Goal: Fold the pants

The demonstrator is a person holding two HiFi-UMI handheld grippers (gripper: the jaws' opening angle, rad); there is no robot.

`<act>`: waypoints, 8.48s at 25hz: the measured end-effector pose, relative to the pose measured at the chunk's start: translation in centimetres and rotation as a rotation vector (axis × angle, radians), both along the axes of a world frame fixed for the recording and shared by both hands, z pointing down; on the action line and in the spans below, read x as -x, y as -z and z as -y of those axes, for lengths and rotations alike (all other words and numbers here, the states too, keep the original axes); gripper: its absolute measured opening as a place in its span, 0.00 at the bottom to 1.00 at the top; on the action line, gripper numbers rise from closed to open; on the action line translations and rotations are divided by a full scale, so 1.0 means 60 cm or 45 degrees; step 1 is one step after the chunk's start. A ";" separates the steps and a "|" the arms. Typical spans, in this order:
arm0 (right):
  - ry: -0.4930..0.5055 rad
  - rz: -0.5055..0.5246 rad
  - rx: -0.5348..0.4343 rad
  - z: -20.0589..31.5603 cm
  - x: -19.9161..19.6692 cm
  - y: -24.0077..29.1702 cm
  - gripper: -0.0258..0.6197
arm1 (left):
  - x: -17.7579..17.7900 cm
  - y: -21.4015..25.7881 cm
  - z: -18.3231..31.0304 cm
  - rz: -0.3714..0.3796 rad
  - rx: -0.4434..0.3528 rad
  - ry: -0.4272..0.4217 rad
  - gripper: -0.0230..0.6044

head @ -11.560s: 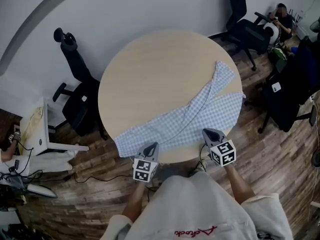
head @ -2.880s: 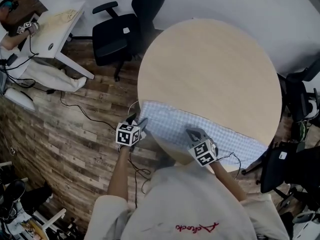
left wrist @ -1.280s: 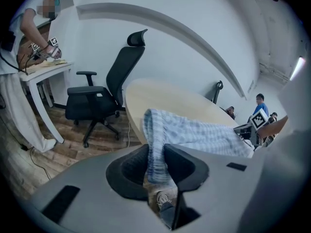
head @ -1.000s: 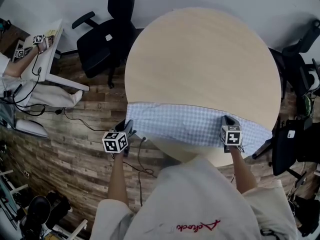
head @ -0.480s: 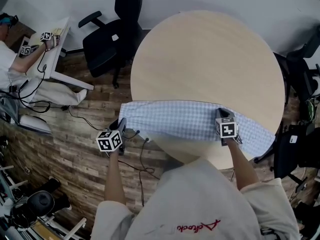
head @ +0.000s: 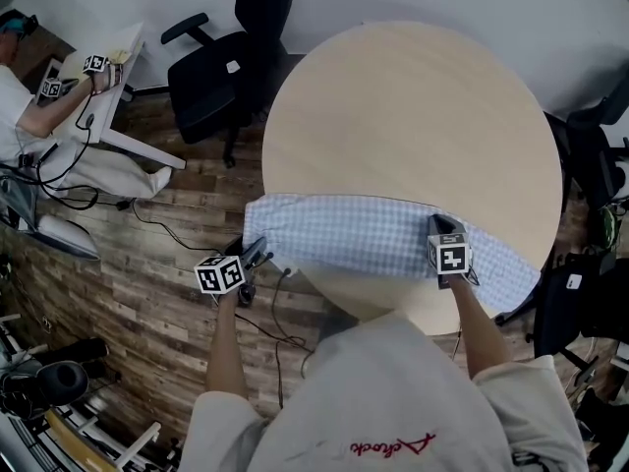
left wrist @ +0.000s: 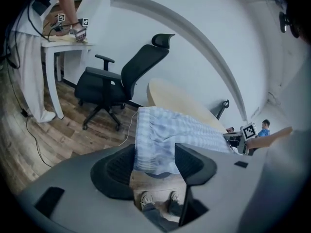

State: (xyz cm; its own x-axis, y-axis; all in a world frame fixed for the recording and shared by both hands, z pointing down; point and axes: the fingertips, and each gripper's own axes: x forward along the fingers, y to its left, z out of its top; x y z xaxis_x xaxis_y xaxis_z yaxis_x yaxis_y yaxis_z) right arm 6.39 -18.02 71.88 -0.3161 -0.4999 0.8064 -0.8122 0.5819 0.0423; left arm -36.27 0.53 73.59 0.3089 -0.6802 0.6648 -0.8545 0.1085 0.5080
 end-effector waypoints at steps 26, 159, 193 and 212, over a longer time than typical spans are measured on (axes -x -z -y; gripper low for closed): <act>0.068 -0.069 0.005 0.005 0.006 0.000 0.09 | 0.048 -0.051 0.027 -0.480 -0.360 0.525 0.54; -0.042 0.137 -0.105 -0.105 -0.164 0.069 0.09 | -0.257 0.054 0.124 0.309 -0.097 -0.136 0.17; -0.129 0.228 -0.081 -0.122 -0.233 0.056 0.09 | -0.552 0.333 0.123 0.320 -0.531 -0.443 0.17; -0.403 0.267 -0.126 -0.165 -0.422 0.067 0.09 | -0.952 0.099 0.083 0.233 -0.282 -1.083 0.44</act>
